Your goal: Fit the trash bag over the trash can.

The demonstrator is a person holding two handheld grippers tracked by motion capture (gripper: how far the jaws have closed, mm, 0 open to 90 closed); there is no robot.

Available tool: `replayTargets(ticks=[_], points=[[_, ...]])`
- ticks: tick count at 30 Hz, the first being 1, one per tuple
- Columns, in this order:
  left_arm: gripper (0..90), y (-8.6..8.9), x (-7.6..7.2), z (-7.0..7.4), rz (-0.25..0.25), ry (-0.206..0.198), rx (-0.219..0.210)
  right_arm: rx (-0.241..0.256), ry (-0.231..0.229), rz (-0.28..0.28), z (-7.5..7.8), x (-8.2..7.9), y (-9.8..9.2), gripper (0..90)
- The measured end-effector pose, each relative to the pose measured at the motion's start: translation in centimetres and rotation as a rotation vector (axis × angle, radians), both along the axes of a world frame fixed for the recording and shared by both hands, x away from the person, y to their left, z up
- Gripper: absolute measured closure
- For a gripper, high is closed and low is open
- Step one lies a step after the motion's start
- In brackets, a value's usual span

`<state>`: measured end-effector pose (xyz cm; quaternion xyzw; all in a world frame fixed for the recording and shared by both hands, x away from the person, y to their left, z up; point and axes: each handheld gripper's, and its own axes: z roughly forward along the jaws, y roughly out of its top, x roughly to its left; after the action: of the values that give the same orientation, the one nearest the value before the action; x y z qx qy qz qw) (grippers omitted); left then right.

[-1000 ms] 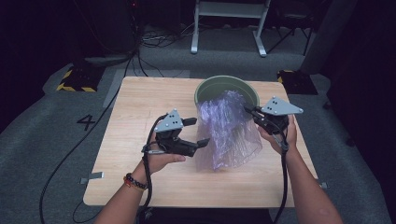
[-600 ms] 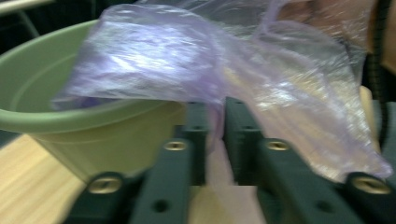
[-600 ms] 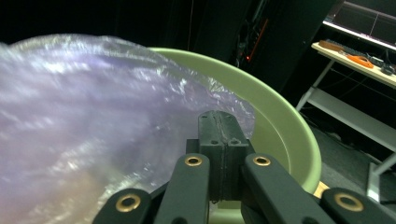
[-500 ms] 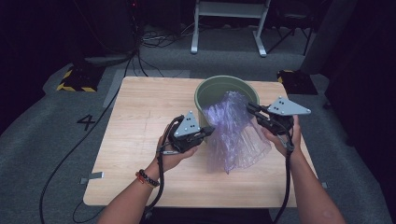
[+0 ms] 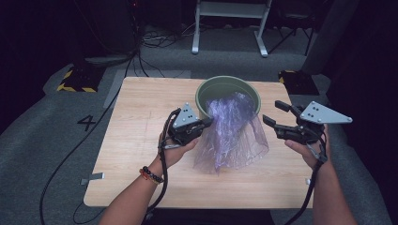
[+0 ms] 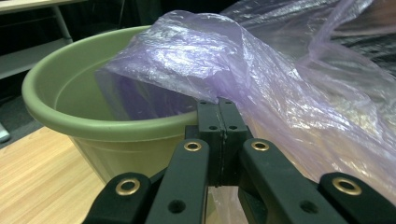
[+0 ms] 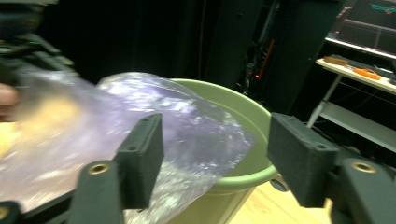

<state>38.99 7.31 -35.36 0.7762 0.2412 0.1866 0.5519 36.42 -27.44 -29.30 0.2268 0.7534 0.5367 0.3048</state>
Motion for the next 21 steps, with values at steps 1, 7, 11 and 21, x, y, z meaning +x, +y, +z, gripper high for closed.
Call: replayTargets(ticks=[1,7,11,21], points=[[90.0,-0.1,0.0,0.1,0.000,0.003,0.003,-0.007,-0.001,0.001,0.1,-0.3,0.0,30.1],[90.0,-0.6,0.2,0.4,0.015,0.004,0.019,0.015,0.005,0.111,0.6,-2.9,0.8,21.6],[90.0,-0.8,0.5,0.7,0.023,0.002,0.019,-0.020,0.014,0.158,0.2,-3.7,2.1,17.7],[90.0,-0.5,1.2,0.8,0.022,0.023,0.000,-0.156,0.000,0.026,-2.3,-1.6,5.0,53.7]])
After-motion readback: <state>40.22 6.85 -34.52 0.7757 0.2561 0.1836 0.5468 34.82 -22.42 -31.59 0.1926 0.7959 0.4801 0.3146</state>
